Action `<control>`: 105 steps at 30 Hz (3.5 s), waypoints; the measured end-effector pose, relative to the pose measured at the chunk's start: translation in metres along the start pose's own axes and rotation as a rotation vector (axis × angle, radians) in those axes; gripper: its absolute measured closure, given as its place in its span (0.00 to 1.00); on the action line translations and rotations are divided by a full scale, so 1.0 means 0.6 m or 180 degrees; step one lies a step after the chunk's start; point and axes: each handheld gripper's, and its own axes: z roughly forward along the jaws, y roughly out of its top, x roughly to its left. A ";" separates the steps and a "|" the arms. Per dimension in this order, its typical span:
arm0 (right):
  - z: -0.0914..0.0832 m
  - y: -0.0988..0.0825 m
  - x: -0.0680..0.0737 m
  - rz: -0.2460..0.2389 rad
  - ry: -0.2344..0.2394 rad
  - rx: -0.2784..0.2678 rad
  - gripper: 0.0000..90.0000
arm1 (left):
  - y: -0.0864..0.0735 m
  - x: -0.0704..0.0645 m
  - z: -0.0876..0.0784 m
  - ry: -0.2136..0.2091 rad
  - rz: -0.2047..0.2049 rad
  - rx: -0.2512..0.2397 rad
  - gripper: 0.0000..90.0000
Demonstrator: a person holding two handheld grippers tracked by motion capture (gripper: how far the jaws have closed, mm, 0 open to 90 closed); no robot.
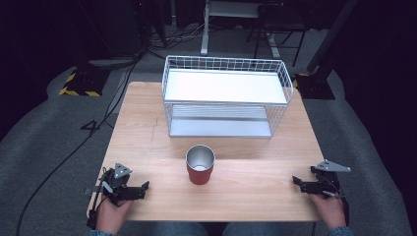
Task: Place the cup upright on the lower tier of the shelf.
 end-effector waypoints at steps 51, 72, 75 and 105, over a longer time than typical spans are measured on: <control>0.000 0.000 0.000 -0.0003 0.0008 0.0001 0.11 | 0.047 -0.065 -0.096 -0.0516 -0.0005 -0.1255 0.00; -0.002 -0.001 0.002 -0.0016 -0.0012 -0.0016 0.13 | 0.096 -0.135 -0.069 -0.0852 0.0320 -0.1243 0.00; -0.002 -0.001 0.002 -0.0016 -0.0007 -0.0017 0.13 | 0.103 -0.147 -0.062 -0.0911 0.0340 -0.1249 0.00; -0.002 -0.001 0.003 -0.0045 0.0012 -0.0016 0.13 | 0.132 -0.213 -0.003 -0.1262 0.0443 -0.1428 0.00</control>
